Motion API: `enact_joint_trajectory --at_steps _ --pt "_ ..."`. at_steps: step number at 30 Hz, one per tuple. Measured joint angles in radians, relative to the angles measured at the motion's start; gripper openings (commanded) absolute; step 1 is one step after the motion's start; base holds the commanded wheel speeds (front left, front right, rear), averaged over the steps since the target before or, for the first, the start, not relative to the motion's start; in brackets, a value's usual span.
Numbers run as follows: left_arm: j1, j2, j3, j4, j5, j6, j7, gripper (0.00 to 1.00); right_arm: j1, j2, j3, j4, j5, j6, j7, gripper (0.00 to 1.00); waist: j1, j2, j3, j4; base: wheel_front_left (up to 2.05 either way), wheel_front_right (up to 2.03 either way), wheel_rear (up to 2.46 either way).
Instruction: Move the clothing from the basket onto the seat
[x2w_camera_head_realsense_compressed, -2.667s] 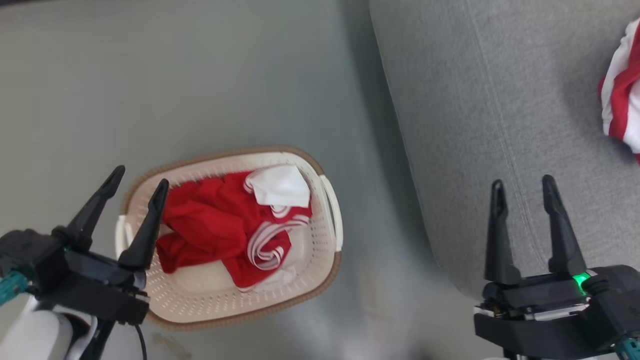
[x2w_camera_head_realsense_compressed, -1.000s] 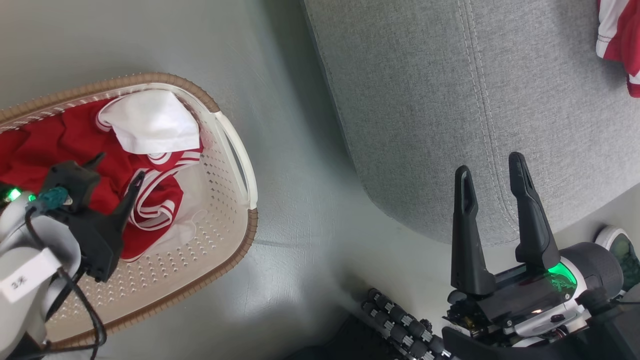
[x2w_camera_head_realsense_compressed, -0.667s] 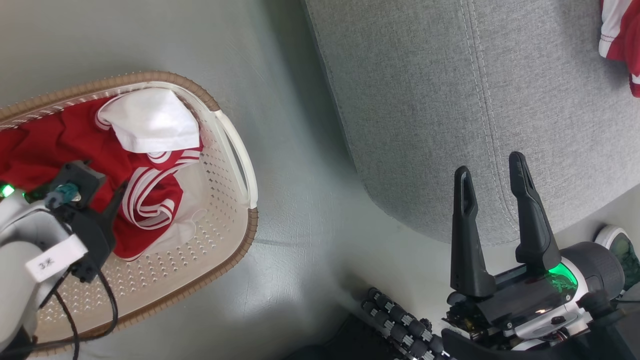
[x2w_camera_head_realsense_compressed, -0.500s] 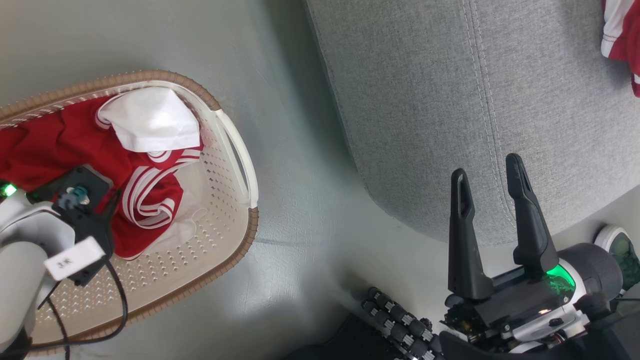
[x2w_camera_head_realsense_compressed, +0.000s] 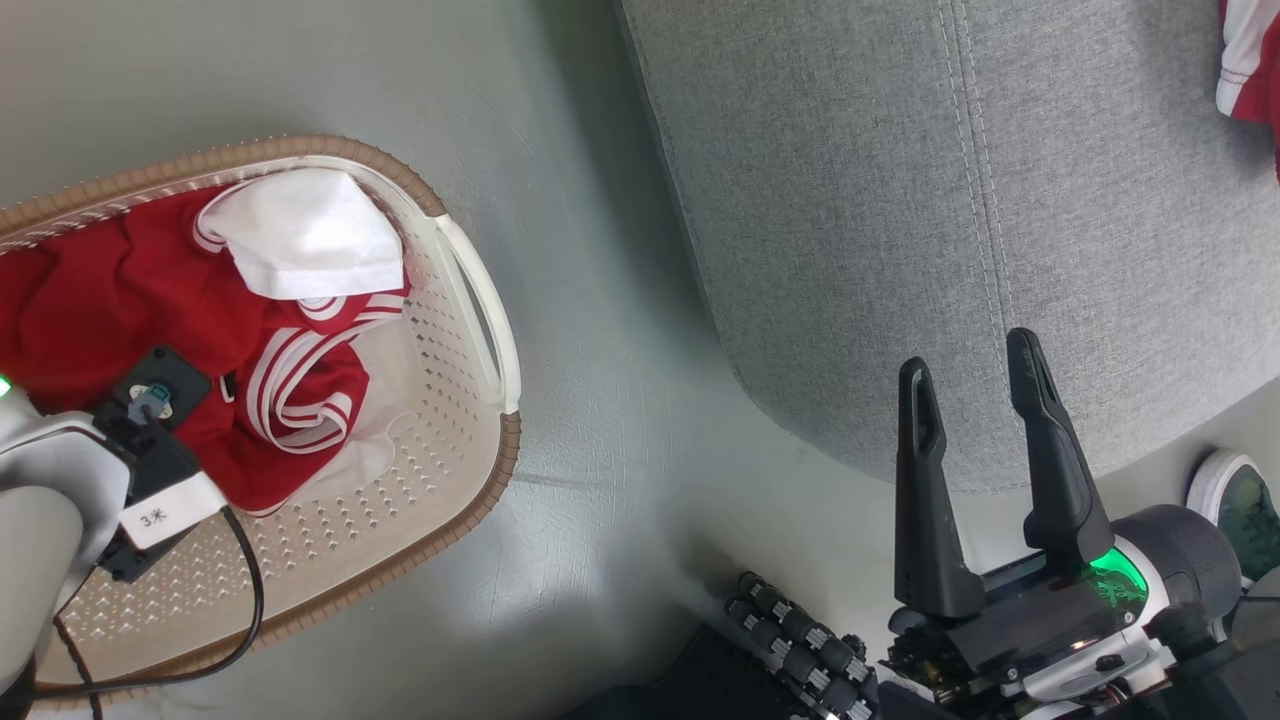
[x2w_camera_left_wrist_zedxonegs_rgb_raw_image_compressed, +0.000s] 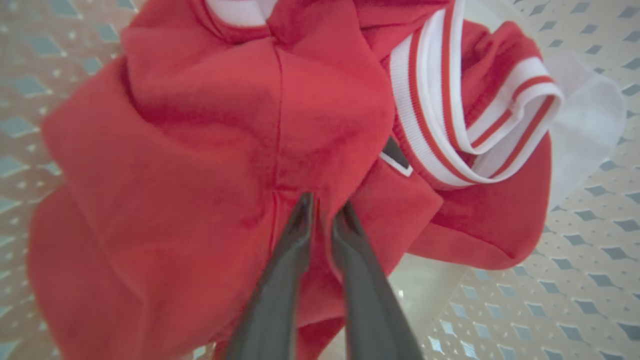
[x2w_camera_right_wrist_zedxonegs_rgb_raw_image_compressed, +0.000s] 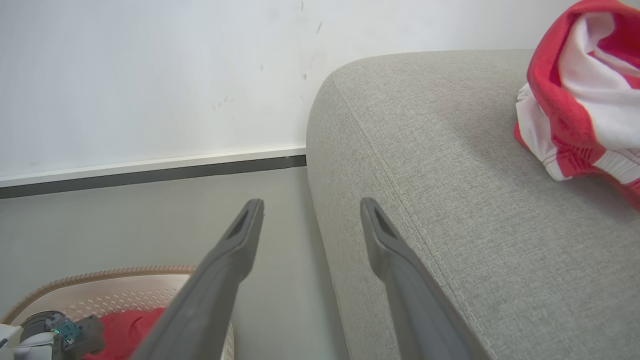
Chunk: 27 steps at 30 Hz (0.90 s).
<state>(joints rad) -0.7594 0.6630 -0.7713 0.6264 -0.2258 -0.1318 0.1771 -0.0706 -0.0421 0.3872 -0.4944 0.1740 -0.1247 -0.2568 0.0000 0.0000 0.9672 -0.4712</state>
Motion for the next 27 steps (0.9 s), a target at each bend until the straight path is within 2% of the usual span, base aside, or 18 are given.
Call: enact_joint_trajectory --at_steps 5,10,15,20,27 --pt "-0.004 -0.009 0.0 0.017 -0.002 0.0 -0.031 0.0 -0.002 0.0 0.001 -0.004 0.0 0.0 0.0 1.0 0.0 -0.0001 -0.004 0.001 0.0 0.0 0.0" --pt "-0.019 -0.05 0.017 0.02 -0.027 0.0 -0.085 0.0 -0.038 0.0 0.003 0.003 0.0 0.0 0.0 1.0 0.0 -0.0001 -0.018 -0.001 0.0 0.0 0.0" --pt "-0.025 -0.064 0.024 0.019 -0.042 0.0 -0.134 0.0 -0.103 0.001 0.0 0.025 0.001 0.0 0.0 1.0 0.0 -0.0001 -0.038 0.001 0.0 0.0 0.0" --pt "-0.028 -0.136 0.027 0.015 -0.094 0.0 -0.204 0.0 -0.146 0.0 -0.043 0.063 0.001 0.0 0.0 1.0 0.0 -0.0001 -0.075 0.015 0.0 0.0 0.0" --pt "-0.024 -0.186 -0.004 0.004 -0.136 0.0 -0.284 0.0 -0.184 0.0 -0.092 0.118 -0.017 0.0 0.0 1.0 0.0 0.0 -0.15 0.054 0.0 0.0 0.0"
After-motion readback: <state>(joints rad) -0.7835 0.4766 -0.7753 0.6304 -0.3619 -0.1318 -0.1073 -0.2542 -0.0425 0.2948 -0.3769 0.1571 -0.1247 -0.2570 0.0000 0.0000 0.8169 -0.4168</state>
